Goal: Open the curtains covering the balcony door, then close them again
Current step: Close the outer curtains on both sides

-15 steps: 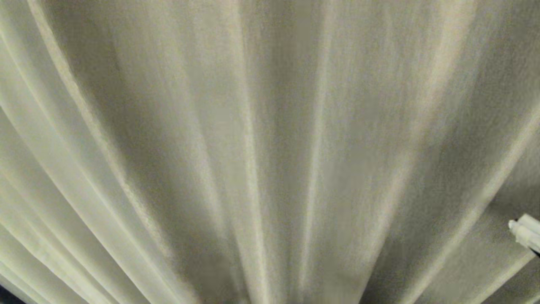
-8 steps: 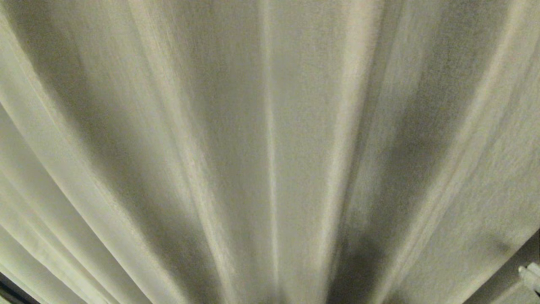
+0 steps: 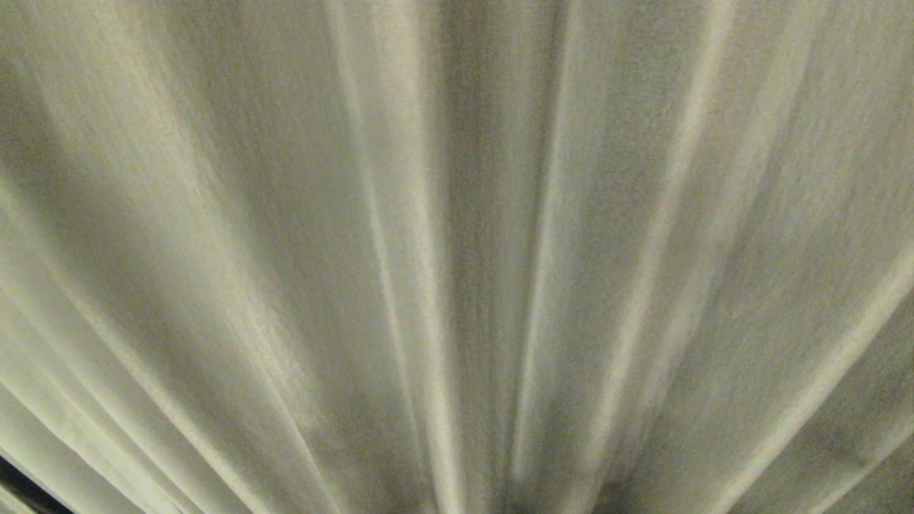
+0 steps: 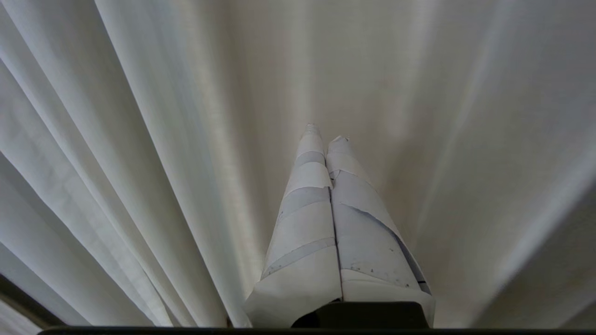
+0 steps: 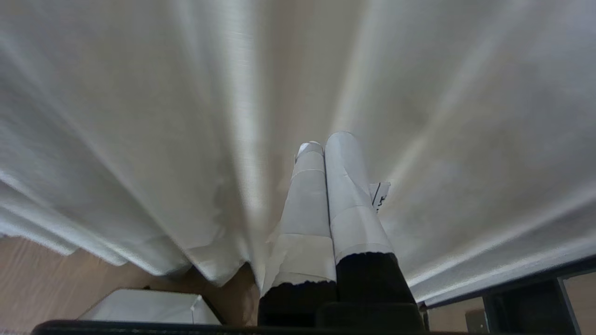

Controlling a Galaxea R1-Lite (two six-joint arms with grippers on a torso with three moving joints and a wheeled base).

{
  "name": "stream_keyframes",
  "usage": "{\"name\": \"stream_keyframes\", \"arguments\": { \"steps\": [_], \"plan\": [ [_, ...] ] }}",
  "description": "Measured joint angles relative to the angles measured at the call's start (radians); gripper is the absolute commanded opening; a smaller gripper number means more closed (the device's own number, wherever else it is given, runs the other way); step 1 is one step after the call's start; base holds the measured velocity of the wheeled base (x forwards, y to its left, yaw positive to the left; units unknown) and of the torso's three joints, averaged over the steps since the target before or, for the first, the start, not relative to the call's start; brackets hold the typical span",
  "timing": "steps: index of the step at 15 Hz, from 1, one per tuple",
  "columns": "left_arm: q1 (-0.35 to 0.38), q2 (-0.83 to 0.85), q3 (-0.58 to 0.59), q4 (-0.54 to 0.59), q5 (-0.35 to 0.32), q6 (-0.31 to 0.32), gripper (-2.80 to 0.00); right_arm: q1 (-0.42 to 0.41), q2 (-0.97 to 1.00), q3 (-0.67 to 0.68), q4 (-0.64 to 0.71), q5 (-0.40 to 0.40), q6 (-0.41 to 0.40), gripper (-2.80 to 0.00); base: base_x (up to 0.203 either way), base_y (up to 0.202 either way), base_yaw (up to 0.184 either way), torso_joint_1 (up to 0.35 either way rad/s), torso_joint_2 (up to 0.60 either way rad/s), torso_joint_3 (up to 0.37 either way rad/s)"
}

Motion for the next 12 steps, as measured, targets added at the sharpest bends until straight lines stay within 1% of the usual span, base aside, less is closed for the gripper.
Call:
{"name": "stream_keyframes", "arguments": {
  "steps": [2,7,9,12],
  "plan": [
    [0.000,0.000,0.000,0.000,0.000,0.001,-2.80,-0.019,-0.067,0.000,0.039,0.019,-0.020,-2.80,0.000,0.000,0.000,0.000,0.00,0.000],
    [0.000,0.000,0.000,0.000,0.000,0.000,-2.80,-0.007,-0.246,-0.003,0.075,0.037,-0.035,-2.80,0.000,0.000,0.000,0.000,0.00,0.000],
    [0.000,0.000,0.000,0.000,0.000,0.000,-2.80,-0.004,-0.292,-0.004,0.071,0.039,-0.012,-2.80,0.000,0.000,0.000,0.000,0.00,0.000],
    [0.000,0.000,0.000,0.000,0.000,0.000,-2.80,-0.002,-0.320,-0.004,0.067,0.039,-0.005,-2.80,0.000,0.000,0.000,0.000,0.00,0.000]
  ]
}}
